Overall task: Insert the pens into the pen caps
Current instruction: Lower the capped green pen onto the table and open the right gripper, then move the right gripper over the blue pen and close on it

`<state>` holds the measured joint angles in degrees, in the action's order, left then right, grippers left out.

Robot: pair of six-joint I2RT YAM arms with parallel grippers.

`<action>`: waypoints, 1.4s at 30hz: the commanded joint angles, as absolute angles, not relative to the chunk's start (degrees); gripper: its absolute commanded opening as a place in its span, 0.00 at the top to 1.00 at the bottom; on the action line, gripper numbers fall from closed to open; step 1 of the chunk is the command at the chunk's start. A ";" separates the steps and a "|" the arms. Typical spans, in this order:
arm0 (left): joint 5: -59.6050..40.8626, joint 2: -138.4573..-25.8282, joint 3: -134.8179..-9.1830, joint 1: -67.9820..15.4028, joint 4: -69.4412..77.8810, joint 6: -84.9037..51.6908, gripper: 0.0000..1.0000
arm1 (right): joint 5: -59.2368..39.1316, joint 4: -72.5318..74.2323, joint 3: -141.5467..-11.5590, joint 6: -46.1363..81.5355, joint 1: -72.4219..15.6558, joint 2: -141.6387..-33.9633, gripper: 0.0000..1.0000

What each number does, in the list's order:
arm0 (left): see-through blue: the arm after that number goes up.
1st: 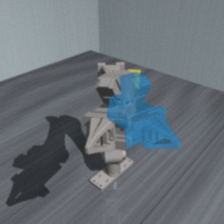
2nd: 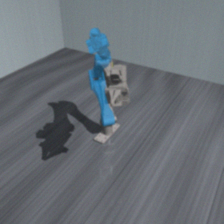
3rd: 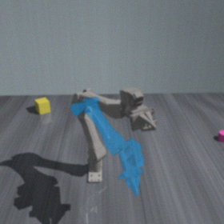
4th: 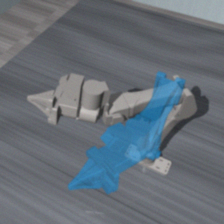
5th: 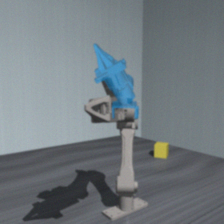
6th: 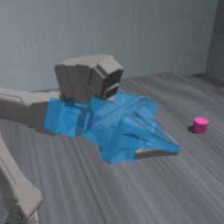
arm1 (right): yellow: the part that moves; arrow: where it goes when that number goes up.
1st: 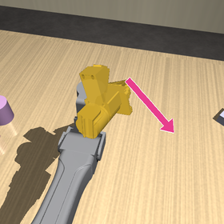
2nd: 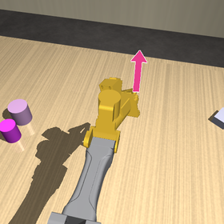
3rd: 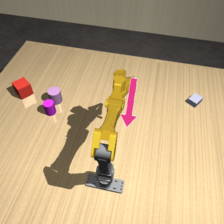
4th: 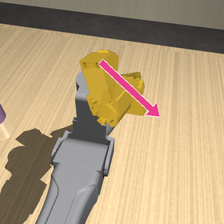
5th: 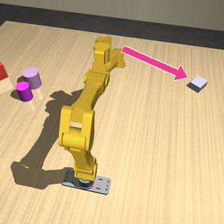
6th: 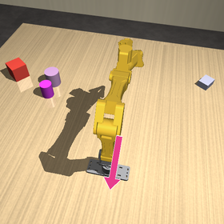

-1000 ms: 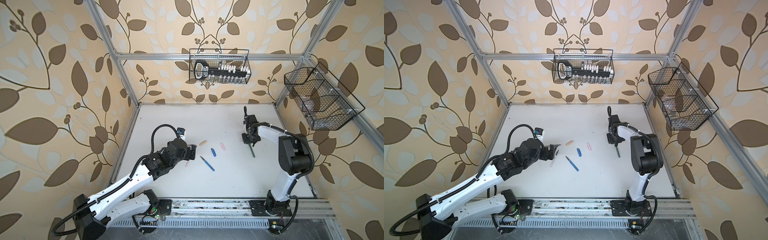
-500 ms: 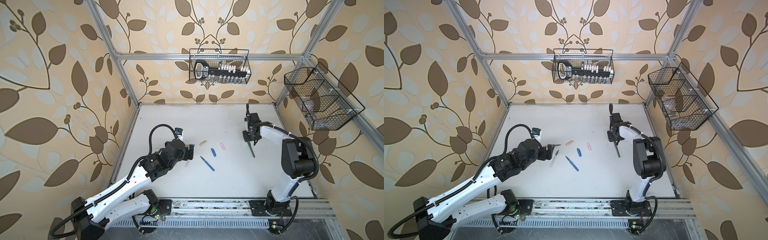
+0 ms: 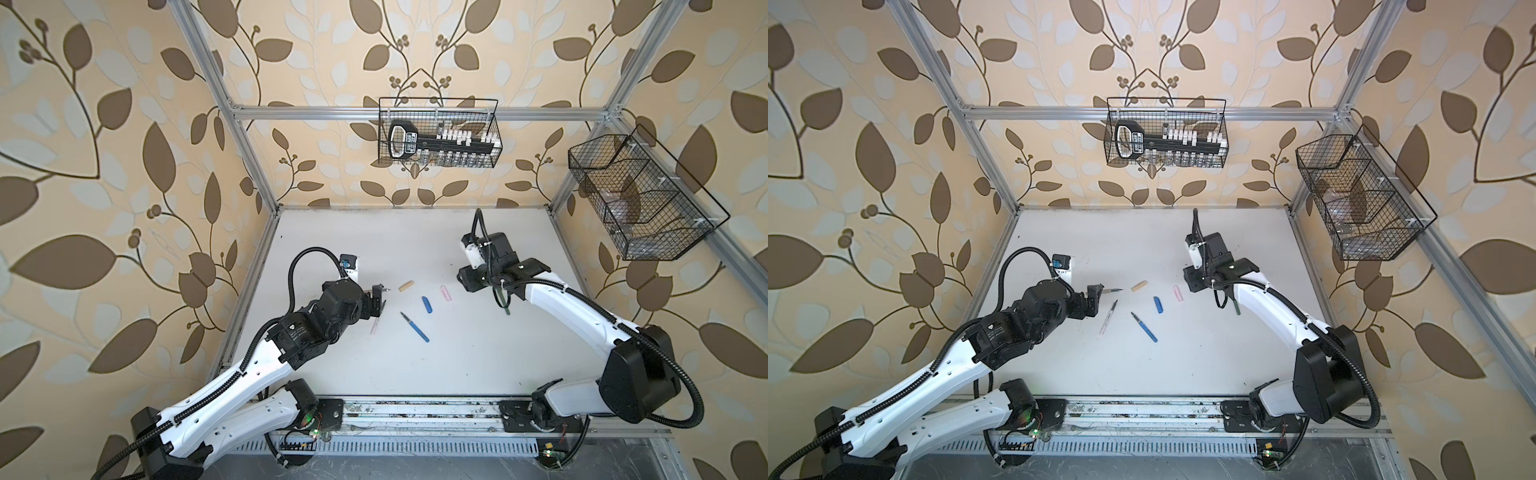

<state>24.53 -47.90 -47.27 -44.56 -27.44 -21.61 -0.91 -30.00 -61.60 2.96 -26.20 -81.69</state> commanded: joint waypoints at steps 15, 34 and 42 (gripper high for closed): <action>21.24 -45.24 -47.82 -34.92 -27.01 -23.07 0.01 | -2.43 -36.72 -73.94 5.80 -49.45 -103.17 0.49; 19.96 -43.46 -45.53 -34.63 -28.04 -23.79 0.01 | 1.00 -40.78 -81.48 7.08 -50.71 -113.44 0.54; 19.08 -44.29 -45.86 -34.68 -27.43 -23.60 0.01 | 1.25 -40.70 -81.56 7.64 -50.71 -115.65 0.56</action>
<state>19.51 -44.16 -45.87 -35.16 -28.51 -23.79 0.30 -39.51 -80.12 7.25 -50.41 -114.43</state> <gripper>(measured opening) 0.988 0.443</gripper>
